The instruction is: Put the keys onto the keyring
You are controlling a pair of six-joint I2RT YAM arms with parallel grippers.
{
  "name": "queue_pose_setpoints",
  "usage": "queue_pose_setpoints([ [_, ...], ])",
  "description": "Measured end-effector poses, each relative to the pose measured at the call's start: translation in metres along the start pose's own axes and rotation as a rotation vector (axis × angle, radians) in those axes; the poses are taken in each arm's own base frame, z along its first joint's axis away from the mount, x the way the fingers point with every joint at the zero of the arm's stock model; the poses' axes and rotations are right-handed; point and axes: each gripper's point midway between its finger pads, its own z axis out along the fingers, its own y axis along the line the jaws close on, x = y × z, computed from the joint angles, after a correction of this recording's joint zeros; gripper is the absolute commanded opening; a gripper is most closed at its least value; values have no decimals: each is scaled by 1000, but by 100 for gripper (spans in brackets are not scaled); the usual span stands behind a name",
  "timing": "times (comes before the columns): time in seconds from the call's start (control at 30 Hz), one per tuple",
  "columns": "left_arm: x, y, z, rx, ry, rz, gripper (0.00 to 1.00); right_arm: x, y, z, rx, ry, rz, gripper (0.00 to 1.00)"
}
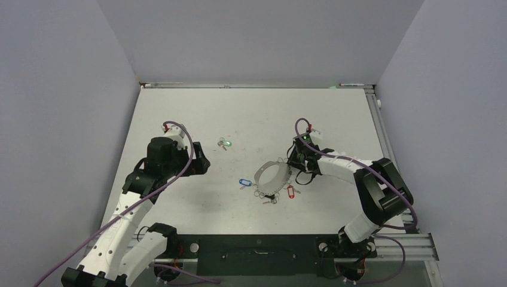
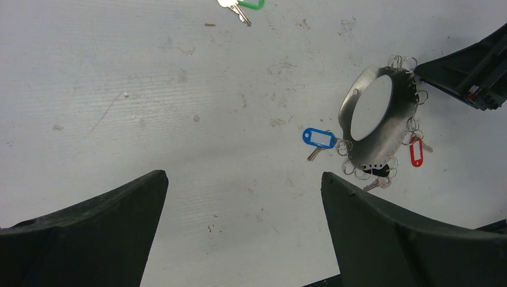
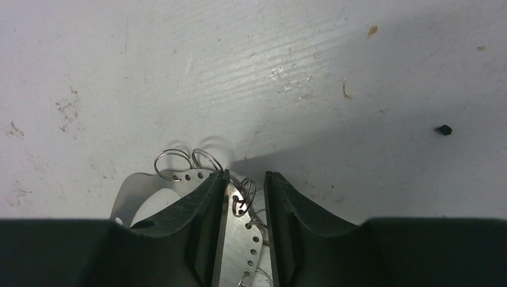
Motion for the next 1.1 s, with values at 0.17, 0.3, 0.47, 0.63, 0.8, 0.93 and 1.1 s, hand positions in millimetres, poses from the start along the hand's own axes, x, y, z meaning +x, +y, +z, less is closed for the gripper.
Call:
queue_pose_setpoints([
  [0.17, 0, 0, 0, 0, 0, 0, 100, -2, 3, 3, -11, -11, 7, 26],
  [0.3, 0, 0, 0, 0, 0, 0, 100, -4, 6, 6, -21, -21, 11, 21],
  [0.47, 0, 0, 0, 0, 0, 0, 100, -4, 6, 6, -19, -21, 10, 6],
  [0.63, 0, 0, 0, 0, 0, 1, 100, -4, 6, 7, -19, -21, 11, 5],
  [0.8, 0, 0, 0, 0, 0, 3, 100, -4, 5, 6, -19, -21, 9, 5],
  [0.93, -4, -3, 0, 13, -16, 3, 91, -3, 4, 0, -13, -16, -5, 5],
  [1.1, -22, -19, -10, 102, -129, 10, 88, -10, 19, -22, -45, -25, -21, 5],
])
